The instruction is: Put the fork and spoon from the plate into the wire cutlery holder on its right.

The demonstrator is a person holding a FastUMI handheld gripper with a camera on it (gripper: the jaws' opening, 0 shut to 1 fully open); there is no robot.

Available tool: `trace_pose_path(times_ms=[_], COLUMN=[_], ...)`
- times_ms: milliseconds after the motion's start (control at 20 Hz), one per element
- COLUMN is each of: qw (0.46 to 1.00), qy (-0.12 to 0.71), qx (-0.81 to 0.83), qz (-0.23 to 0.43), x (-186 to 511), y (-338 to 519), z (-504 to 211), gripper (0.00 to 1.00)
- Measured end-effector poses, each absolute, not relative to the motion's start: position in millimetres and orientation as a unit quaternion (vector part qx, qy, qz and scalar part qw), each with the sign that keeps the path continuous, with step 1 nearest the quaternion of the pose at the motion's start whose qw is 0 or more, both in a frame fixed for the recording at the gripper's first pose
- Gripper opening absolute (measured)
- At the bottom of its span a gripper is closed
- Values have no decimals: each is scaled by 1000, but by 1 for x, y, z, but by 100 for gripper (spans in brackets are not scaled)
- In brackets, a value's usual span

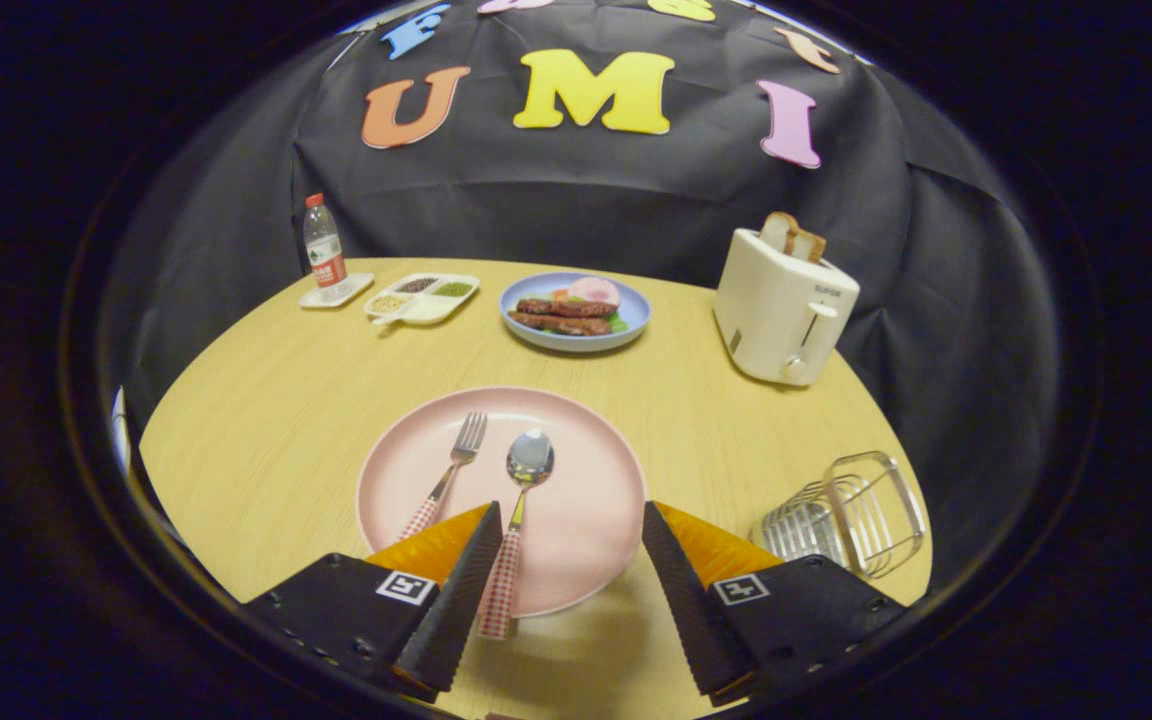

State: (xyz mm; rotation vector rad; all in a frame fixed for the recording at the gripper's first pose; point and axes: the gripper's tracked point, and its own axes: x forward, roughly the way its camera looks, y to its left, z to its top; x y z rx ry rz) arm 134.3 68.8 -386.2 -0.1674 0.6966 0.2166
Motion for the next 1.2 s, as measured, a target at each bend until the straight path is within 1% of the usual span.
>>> trace_pose_path(times_ms=[150,250,350,450,500,650,700,750,950,1000,1200], qw=[926,922,917,912,910,908,907,905,902,899,902], qy=[354,358,368,379,384,389,392,398,408,414,401], qx=[-76,-92,-97,-93,-92,-88,-92,-92,-90,-88,-91], qz=[109,116,120,125,123,125,120,121,111,108,134], x=[136,137,133,130,127,126,127,124,123,119,109], y=[79,84,87,93,93,97,94,93,84,81,75], z=[-398,-407,-412,-419,-422,-421,-420,-421,-403,-394,-346], gripper=[78,68,51,38,34,13,13,10,9,3,3])
